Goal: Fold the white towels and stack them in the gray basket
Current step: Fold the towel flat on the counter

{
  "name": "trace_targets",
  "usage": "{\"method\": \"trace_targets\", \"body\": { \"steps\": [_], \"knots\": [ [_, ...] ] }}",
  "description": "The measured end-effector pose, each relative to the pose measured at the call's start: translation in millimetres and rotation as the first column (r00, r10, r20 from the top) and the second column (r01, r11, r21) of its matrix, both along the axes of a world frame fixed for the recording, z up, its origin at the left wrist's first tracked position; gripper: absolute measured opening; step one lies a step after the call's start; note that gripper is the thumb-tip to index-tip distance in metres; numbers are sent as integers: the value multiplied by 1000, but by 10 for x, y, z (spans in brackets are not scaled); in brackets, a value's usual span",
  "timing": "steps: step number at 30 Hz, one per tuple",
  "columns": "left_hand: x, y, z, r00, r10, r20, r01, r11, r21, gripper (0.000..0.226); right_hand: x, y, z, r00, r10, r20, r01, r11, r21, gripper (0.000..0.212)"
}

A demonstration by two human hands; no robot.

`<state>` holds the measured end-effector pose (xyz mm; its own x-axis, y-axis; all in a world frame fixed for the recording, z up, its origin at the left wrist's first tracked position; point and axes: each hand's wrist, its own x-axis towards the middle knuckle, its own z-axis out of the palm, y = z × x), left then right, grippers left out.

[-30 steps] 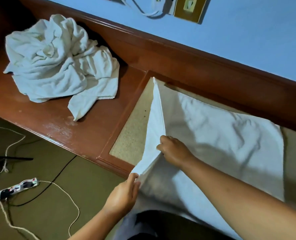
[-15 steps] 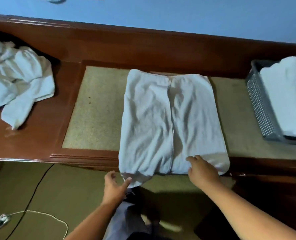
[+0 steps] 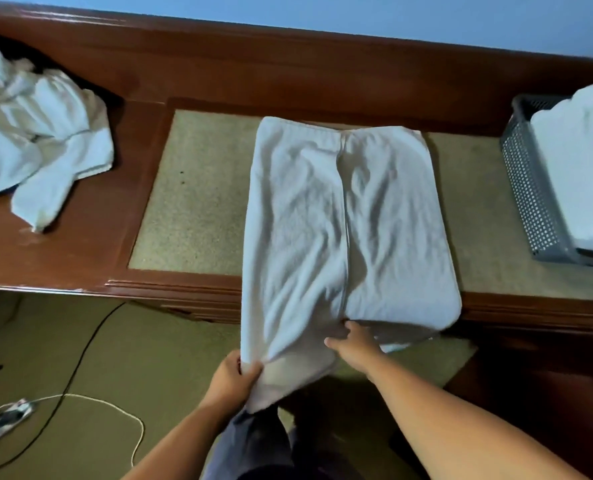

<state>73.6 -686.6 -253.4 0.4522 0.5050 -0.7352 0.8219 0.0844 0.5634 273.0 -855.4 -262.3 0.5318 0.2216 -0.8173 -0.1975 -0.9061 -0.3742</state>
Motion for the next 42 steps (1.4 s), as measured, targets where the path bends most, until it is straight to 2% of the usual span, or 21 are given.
{"method": "trace_targets", "body": {
  "steps": [2, 6, 9, 12, 15, 19, 23, 27, 30, 32, 36, 39, 42],
  "knots": [
    [-126, -57, 23, 997, 73, 24, -73, 997, 3, 18, -67, 18, -61, 996, -68, -56, 69, 997, 26, 87],
    [-176, -144, 124, 996, 65, 58, -69, 996, 61, 18, -342, -69, -34, 985, -90, -146, 102, 992, 77, 66],
    [-188, -151, 174, 996, 59, 63, -63, 996, 61, 19, -507, -202, 56, 989, -116, -88, 128, 982, 138, 39],
    [-272, -132, 149, 998, 40, 51, -45, 994, 100, 23, -585, -348, 172, 986, -168, -2, 165, 970, 179, 34],
    [-322, -150, 142, 999, 13, 41, -20, 985, 173, 20, -594, -508, 299, 995, -93, 31, 86, 977, 196, 34],
    [-299, -224, 123, 998, -57, 32, 48, 972, 229, 20, -610, -668, 411, 995, -83, 61, 69, 976, 208, 27],
    [-287, -272, 95, 995, -91, 30, 80, 958, 275, 17, -609, -727, 415, 995, -70, 75, 53, 977, 206, 36],
    [-333, -269, 74, 994, -111, 2, 104, 939, 327, 17, -631, -715, 379, 999, 1, 37, -5, 992, 128, 18],
    [-328, -239, 21, 992, -117, -44, 125, 936, 329, 14, -631, -653, 359, 996, 57, 63, -62, 995, 76, 15],
    [-335, -191, -79, 976, -162, -143, 199, 932, 301, 12, -607, -609, 366, 989, 97, 108, -99, 995, 12, 17],
    [-399, -135, -257, 932, -163, -324, 239, 948, 209, 45, -530, -576, 400, 980, 184, 74, -175, 978, -111, 34],
    [-281, -114, -248, 925, -163, -343, 262, 928, 266, 54, -383, -477, 420, 966, 196, 167, -187, 980, -69, 38],
    [-16, -20, -80, 920, -229, -319, 345, 858, 381, 58, -195, -280, 461, 939, 219, 264, -230, 973, 12, 34]
  ]
}}
